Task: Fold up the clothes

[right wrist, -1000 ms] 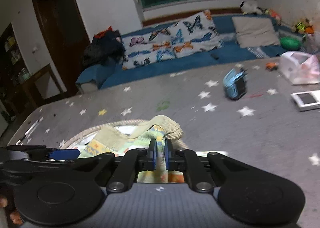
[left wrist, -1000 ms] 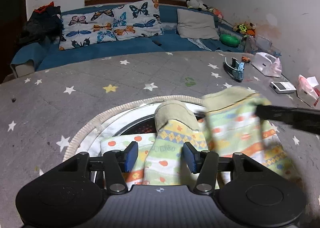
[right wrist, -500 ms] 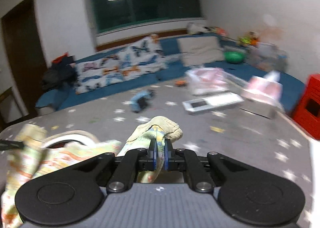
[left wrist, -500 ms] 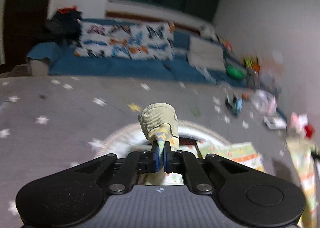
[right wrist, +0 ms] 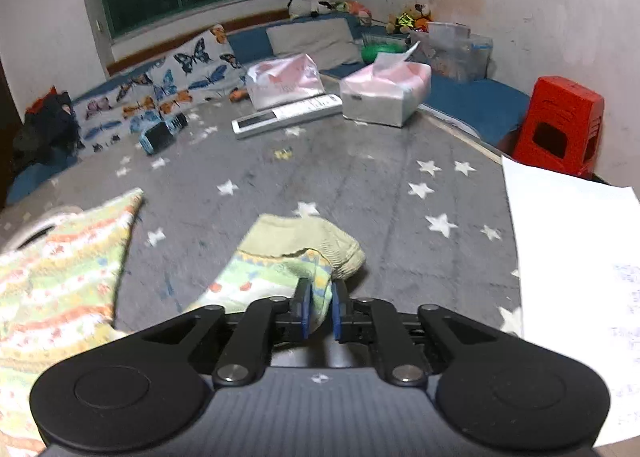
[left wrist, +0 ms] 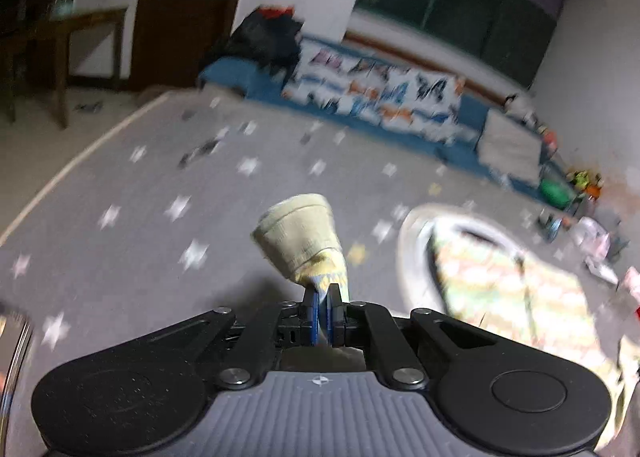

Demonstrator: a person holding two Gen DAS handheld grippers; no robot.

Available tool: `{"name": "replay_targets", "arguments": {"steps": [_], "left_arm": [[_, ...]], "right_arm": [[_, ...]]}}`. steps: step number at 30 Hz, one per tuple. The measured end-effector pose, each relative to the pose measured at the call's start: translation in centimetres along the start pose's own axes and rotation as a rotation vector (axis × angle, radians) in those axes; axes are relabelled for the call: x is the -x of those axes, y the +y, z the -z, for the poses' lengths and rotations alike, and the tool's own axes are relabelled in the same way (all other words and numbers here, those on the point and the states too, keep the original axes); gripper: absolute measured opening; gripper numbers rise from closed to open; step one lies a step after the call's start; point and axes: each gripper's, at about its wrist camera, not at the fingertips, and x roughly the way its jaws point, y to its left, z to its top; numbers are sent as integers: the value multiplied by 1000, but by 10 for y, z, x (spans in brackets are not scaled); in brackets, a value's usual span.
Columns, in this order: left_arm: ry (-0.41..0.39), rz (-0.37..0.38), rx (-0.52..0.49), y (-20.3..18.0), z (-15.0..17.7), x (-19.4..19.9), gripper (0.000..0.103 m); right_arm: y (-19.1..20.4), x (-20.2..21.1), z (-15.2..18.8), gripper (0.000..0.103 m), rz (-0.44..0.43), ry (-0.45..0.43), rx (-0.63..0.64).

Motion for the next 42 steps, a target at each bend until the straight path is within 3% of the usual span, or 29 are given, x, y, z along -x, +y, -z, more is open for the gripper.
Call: {"name": "replay_targets", "arguments": {"steps": [3, 7, 13, 19, 25, 28, 34, 37, 42], "left_arm": [[54, -9, 23, 10, 19, -3, 4], [65, -25, 11, 7, 21, -7, 5], [63, -50, 4, 6, 19, -8, 11], [49, -83, 10, 17, 24, 1, 15], [27, -118, 14, 26, 25, 18, 19], [22, -110, -11, 20, 26, 23, 27], [44, 7, -95, -22, 29, 16, 28], [58, 92, -148, -54, 31, 11, 29], [80, 240, -229, -109, 35, 1, 32]], "right_arm": [[1, 7, 3, 19, 15, -2, 12], [6, 26, 3, 25, 40, -35, 63], [29, 49, 4, 41, -54, -49, 141], [58, 25, -2, 41, -96, -33, 180], [66, -21, -13, 41, -48, 7, 169], [64, -39, -17, 39, -21, 18, 149], [60, -42, -21, 4, 2, 0, 151], [51, -30, -27, 4, -30, -29, 104], [23, 27, -34, 4, -97, -152, 34]]}}
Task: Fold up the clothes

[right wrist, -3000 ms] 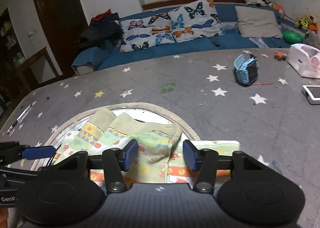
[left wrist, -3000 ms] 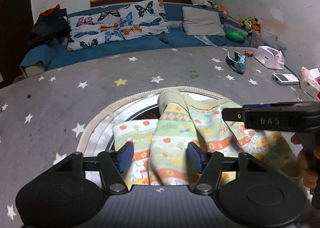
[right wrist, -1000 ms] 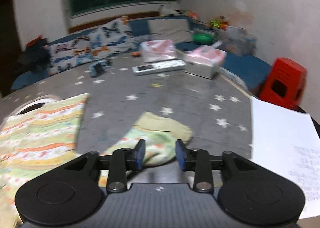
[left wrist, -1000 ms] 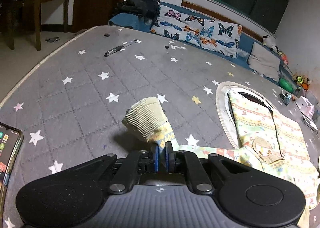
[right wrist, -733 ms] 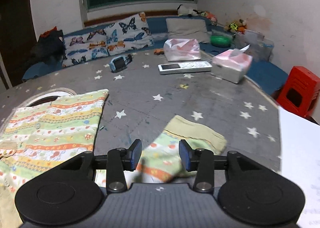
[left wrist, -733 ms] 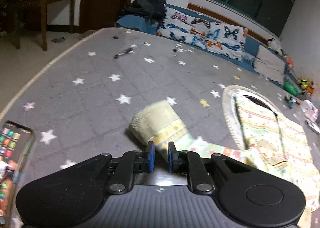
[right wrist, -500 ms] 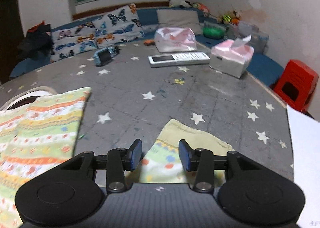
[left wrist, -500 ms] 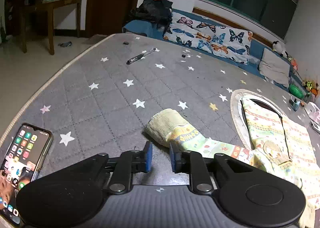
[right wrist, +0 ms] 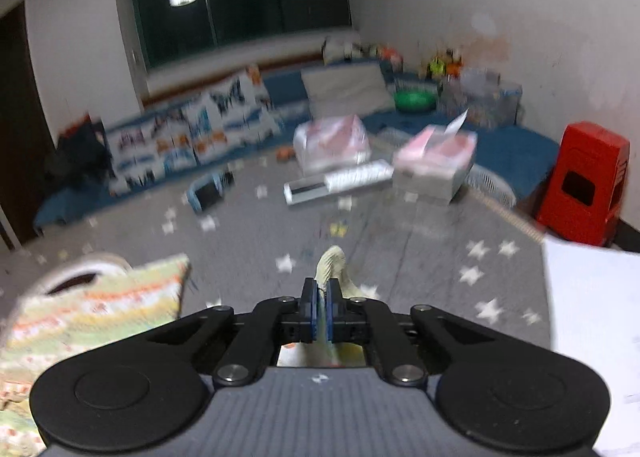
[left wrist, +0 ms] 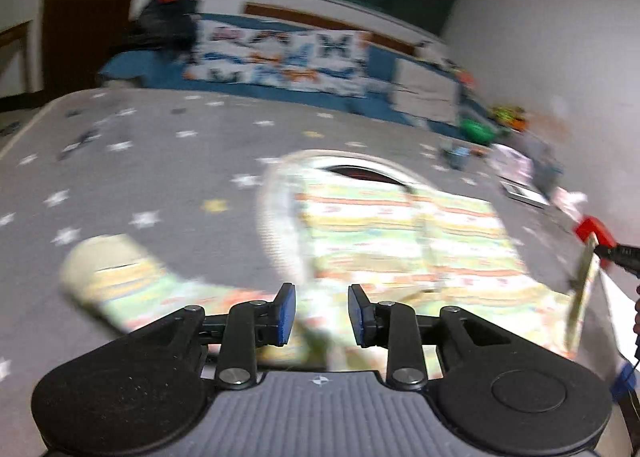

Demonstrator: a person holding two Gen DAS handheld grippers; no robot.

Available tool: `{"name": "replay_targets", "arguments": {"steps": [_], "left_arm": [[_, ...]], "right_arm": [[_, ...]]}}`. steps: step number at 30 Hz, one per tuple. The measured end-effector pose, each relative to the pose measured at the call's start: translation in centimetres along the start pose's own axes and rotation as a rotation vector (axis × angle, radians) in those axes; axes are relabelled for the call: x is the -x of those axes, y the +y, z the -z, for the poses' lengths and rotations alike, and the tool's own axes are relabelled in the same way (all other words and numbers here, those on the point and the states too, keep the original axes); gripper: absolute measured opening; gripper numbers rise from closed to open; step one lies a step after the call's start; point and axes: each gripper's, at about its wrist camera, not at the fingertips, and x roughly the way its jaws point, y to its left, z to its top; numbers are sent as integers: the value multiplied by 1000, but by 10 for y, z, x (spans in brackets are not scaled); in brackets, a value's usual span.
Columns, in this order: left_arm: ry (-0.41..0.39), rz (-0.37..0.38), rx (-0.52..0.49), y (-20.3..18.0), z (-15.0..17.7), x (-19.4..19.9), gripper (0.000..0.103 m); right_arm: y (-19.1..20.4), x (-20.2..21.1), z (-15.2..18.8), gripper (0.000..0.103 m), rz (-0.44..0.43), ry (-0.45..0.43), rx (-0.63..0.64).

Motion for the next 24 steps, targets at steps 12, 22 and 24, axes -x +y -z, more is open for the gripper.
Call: {"name": "replay_targets", "arguments": {"steps": [12, 22, 24], "left_arm": [[96, 195, -152, -79, 15, -36, 32], [147, 238, -178, -101, 39, -35, 36], [147, 238, -170, -98, 44, -31, 37]], "right_arm": [[-66, 58, 42, 11, 190, 77, -15], [-33, -11, 45, 19, 87, 150, 22], [-30, -23, 45, 20, 93, 153, 30]]}}
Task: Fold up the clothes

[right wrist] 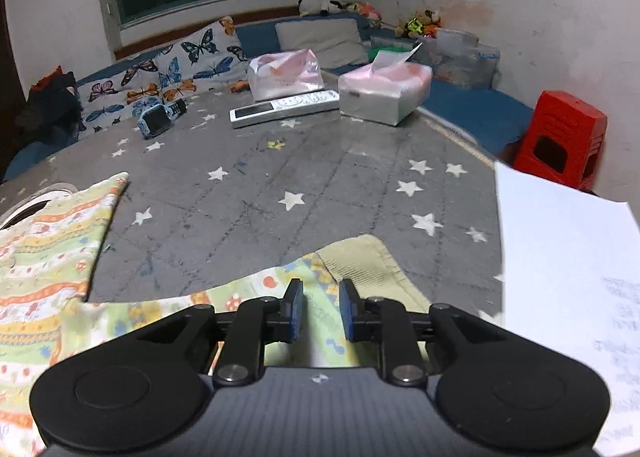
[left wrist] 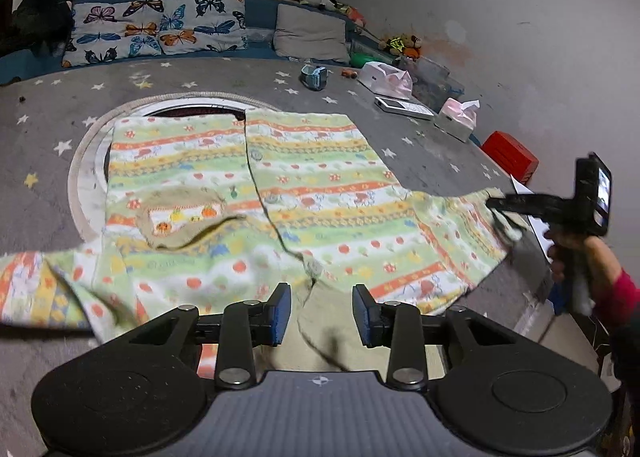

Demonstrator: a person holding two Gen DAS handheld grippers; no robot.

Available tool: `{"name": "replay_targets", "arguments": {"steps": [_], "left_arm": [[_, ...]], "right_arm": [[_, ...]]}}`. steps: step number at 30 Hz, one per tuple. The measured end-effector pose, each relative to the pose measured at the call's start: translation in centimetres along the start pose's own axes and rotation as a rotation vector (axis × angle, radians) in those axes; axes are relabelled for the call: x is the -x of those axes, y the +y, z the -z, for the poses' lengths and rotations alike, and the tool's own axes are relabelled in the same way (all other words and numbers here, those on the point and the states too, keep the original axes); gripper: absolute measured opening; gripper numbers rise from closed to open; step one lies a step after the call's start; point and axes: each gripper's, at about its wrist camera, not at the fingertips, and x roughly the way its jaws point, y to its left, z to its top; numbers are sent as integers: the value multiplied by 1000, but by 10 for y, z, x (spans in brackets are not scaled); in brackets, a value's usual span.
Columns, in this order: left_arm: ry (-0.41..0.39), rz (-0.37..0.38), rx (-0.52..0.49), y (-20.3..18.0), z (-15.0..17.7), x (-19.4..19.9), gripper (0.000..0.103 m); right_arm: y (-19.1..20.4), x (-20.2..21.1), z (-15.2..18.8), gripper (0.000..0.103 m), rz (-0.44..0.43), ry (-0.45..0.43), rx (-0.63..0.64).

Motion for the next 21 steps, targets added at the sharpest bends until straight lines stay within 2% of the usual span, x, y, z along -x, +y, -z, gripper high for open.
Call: {"name": "replay_targets", "arguments": {"steps": [3, 7, 10, 16, 19, 21], "left_arm": [[-12, 1, 32, 8, 8, 8, 37], [-70, -33, 102, 27, 10, 24, 37], [-111, -85, 181, 50, 5, 30, 37], [-218, -290, 308, 107, -16, 50, 37], [-213, -417, 397, 142, -23, 59, 37], [-199, -470, 449, 162, -26, 62, 37]], "right_arm": [[1, -11, -7, 21, 6, -7, -4], [7, -16, -10, 40, 1, -2, 19], [17, -17, -6, 43, 29, -12, 65], [19, -16, -8, 48, 29, -7, 65], [18, -16, -8, 50, 27, -4, 66], [18, -16, -8, 51, 29, -5, 66]]}}
